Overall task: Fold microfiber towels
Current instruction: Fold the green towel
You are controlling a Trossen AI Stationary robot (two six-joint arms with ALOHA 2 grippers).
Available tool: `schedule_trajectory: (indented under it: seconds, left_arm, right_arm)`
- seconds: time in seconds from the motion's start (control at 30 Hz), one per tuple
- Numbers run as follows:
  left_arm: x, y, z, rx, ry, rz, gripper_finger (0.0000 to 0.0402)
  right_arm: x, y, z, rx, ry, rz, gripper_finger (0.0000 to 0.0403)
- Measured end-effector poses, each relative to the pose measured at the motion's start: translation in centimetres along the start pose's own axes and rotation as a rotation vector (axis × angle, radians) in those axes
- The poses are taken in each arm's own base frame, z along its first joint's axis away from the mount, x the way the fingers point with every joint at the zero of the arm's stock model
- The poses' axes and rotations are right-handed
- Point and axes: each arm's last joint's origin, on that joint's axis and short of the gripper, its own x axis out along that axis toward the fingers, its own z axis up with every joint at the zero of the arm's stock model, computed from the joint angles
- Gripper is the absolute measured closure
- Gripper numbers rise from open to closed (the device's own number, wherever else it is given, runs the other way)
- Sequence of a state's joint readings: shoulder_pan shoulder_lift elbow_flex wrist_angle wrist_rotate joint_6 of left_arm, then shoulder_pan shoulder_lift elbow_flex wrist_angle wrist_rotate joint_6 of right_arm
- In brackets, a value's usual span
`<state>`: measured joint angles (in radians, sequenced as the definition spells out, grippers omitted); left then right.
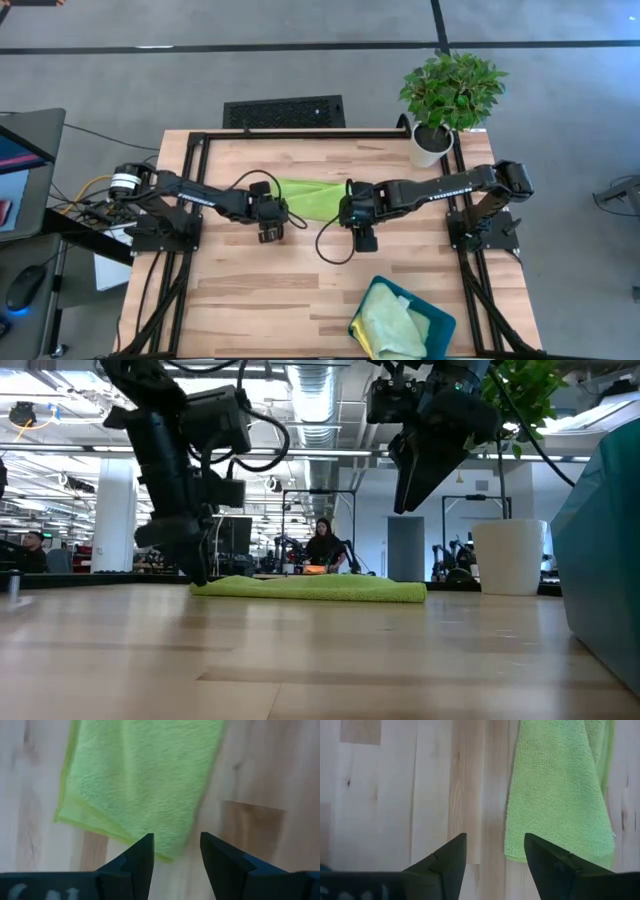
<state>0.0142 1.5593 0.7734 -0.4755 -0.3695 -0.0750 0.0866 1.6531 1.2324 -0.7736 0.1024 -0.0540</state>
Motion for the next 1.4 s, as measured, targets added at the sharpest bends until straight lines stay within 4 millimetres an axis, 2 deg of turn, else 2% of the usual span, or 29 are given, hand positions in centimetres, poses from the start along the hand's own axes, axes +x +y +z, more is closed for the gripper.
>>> schedule_trajectory:
  seconds: [0.23,0.63,0.77,0.93,1.03,1.27,1.4]
  left_arm:
    - [1.3,0.9,-0.9,-0.052,-0.008,0.007,0.0248]
    - [2.2,1.5,-1.8,-0.059,-0.011,-0.009,0.0252]
    - [2.2,1.5,-1.8,-0.049,-0.009,-0.016,0.0282]
    - [2.2,1.5,-1.6,-0.058,-0.022,-0.022,0.0360]
    - [2.0,1.7,-0.9,-0.045,-0.029,-0.001,0.0393]
    - [-0.5,2.6,3.6,0.055,-0.182,0.014,0.0399]
    - [-1.7,3.0,6.1,0.099,-0.308,-0.014,0.0400]
  right_arm:
    - [0.0,0.2,0.0,-0.003,0.001,0.001,0.0182]
    - [0.0,0.2,-0.1,-0.001,0.005,-0.001,0.0182]
    - [0.0,0.2,-0.1,0.034,0.011,0.000,0.0182]
    - [0.0,0.2,-0.4,0.063,0.043,0.001,0.0182]
    - [0.0,0.2,-0.5,0.080,0.054,0.000,0.0182]
    - [-1.2,0.0,0.1,0.122,0.064,-0.002,0.0182]
    - [-2.6,-0.2,0.7,0.123,0.005,-0.001,0.0182]
